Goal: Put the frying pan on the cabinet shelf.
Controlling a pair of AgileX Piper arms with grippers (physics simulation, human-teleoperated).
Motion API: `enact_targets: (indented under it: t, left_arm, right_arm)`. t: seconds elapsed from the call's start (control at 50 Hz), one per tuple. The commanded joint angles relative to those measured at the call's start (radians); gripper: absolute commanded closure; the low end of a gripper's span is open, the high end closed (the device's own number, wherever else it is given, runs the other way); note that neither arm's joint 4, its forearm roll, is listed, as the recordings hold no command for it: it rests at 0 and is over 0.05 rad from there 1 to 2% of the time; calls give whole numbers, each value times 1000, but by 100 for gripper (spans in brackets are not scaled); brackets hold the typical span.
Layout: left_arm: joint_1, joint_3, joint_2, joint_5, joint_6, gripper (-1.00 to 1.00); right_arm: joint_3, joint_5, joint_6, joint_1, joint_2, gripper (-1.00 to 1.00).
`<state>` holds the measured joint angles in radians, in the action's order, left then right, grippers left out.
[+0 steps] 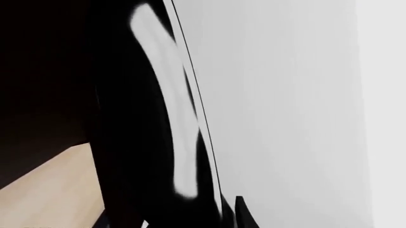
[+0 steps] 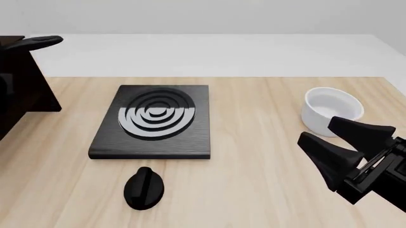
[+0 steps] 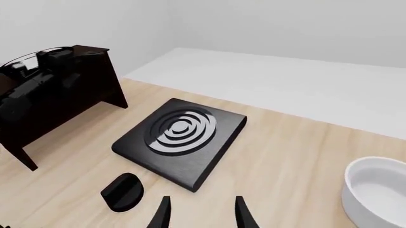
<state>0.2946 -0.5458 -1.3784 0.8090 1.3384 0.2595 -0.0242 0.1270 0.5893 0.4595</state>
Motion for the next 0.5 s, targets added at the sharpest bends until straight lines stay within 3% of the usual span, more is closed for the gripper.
enact_targets:
  t: [0.02, 0.06, 0.08, 0.16, 0.2, 0.5]
  left_arm:
    - [-5, 46, 36, 20, -2, -100]
    - [-24, 49, 97, -31, -50, -100]
    - [-21, 64, 83, -3, -17, -100]
    - [-25, 85, 122, -18, -22, -100]
    - [-49, 77, 181, -108, -90, -100]
    - [-83, 170, 336, -131, -103, -100]
  right_arm:
    - [-2, -2, 1, 0, 1, -100]
    - [-1, 2, 0, 0, -2, -100]
    - [0, 4, 0, -1, -3, -100]
    - [-3, -2, -2, 1, 4, -100]
    - [-1, 2, -3, 0, 1, -100]
    - [-2, -3, -3, 1, 8, -100]
